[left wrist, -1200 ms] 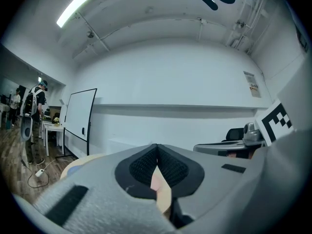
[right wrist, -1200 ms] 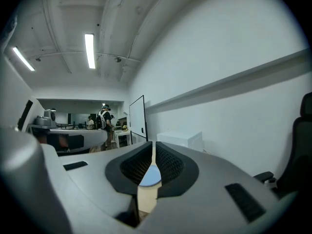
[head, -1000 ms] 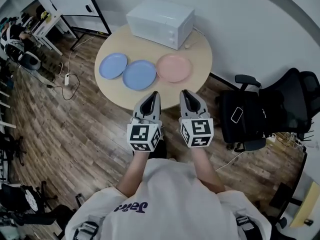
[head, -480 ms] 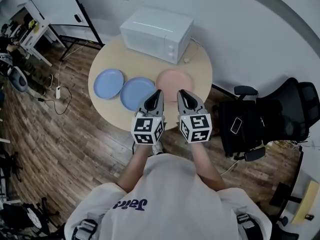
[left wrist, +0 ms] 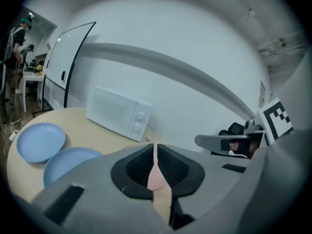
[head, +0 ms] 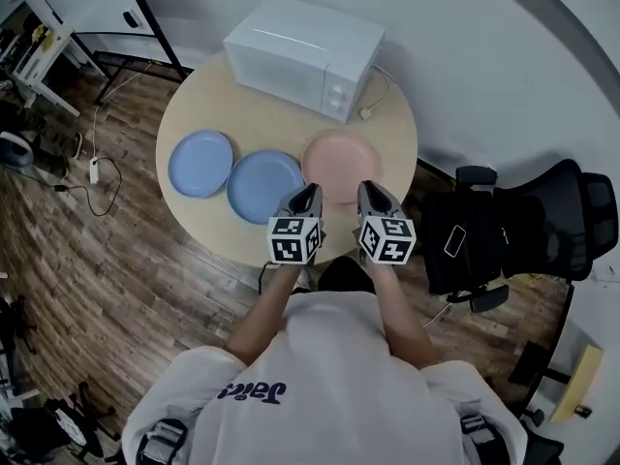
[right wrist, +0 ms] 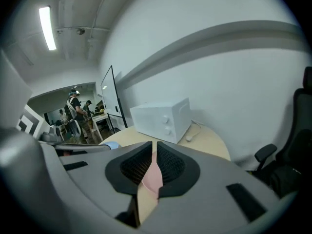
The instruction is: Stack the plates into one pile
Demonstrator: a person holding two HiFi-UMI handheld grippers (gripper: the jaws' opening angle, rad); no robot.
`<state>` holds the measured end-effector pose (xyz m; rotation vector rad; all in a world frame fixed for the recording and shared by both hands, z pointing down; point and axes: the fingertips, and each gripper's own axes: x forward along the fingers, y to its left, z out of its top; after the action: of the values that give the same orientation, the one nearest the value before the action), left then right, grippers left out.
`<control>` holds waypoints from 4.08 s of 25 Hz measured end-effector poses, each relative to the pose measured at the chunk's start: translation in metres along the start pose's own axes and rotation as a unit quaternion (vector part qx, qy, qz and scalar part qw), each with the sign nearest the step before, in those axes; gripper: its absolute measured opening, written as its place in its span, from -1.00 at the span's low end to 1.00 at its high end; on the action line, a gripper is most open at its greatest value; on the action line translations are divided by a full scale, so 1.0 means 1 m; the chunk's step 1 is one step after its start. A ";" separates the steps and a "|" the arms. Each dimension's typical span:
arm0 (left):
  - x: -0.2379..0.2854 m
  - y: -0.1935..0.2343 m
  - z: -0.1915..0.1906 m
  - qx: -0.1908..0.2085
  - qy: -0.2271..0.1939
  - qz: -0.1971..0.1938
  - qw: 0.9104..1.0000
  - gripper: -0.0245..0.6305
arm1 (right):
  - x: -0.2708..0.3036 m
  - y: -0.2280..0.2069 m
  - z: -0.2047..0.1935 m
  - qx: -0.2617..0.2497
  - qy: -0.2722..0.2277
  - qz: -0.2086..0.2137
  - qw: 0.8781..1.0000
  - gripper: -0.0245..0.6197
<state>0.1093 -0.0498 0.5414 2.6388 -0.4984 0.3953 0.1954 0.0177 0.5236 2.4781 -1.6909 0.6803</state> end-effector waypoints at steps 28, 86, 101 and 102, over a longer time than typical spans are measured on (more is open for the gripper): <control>0.103 0.040 -0.165 -0.272 0.167 0.095 0.943 -0.42 | 0.097 -0.129 -0.157 0.101 0.225 -0.011 0.969 -0.46; -0.040 0.159 -0.133 -0.364 -0.005 0.300 0.882 -0.69 | 0.159 0.056 -0.134 -0.020 0.262 0.166 0.950 -0.62; -0.066 0.182 -0.179 -0.417 0.008 0.331 0.847 -0.68 | 0.168 0.088 -0.181 -0.082 0.318 0.194 0.924 -0.60; -0.066 0.182 -0.181 -0.418 0.011 0.330 0.846 -0.68 | 0.168 0.087 -0.184 -0.083 0.321 0.193 0.923 -0.59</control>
<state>-0.0574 -0.1029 0.7398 1.5613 -1.2458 0.2993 0.1085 -0.1087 0.7382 1.5508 -1.8433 1.1654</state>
